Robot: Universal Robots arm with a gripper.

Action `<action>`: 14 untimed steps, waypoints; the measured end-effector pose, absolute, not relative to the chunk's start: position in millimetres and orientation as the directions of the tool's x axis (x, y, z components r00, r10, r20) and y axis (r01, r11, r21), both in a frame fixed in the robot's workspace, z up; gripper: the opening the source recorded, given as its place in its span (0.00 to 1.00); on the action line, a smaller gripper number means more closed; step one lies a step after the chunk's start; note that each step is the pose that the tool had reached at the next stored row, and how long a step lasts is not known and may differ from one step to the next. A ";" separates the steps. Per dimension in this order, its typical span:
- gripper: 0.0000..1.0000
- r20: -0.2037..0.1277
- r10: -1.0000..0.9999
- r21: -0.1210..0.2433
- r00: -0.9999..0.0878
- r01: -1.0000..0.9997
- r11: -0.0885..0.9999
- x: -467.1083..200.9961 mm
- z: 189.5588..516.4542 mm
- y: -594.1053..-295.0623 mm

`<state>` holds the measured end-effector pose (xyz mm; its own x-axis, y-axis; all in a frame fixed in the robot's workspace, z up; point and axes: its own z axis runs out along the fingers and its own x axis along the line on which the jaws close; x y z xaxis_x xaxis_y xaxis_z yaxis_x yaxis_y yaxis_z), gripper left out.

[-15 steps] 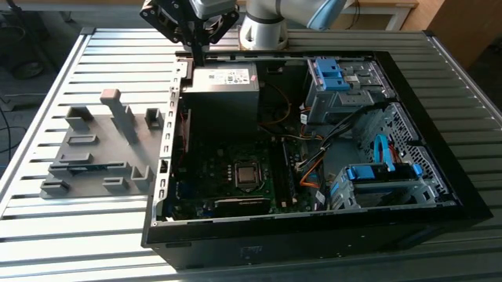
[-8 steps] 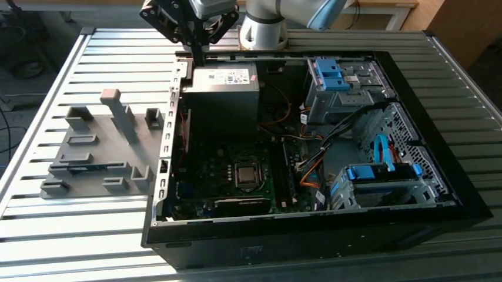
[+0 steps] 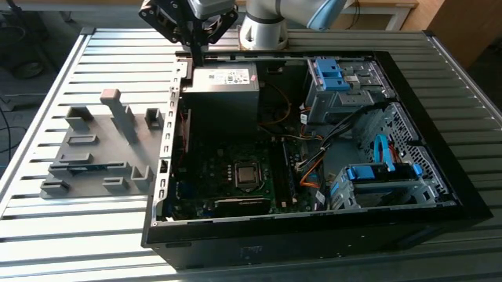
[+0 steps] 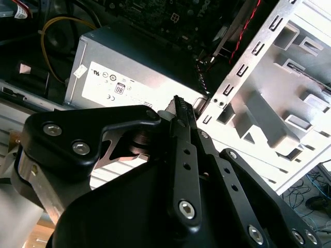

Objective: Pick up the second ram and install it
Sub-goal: 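Reach for the second ram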

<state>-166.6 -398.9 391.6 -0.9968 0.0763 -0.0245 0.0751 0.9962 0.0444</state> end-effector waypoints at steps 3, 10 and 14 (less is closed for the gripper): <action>0.11 -0.024 0.076 0.044 -0.997 0.075 0.996 -167.8 391.7 -398.9; 0.11 -0.024 0.076 0.044 -0.997 0.075 0.996 -170.8 391.6 -398.9; 0.11 -0.024 0.076 0.044 -0.997 0.075 0.996 -172.3 391.6 -399.0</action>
<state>-172.3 -399.0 391.6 -0.9968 0.0762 -0.0245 0.0751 0.9962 0.0444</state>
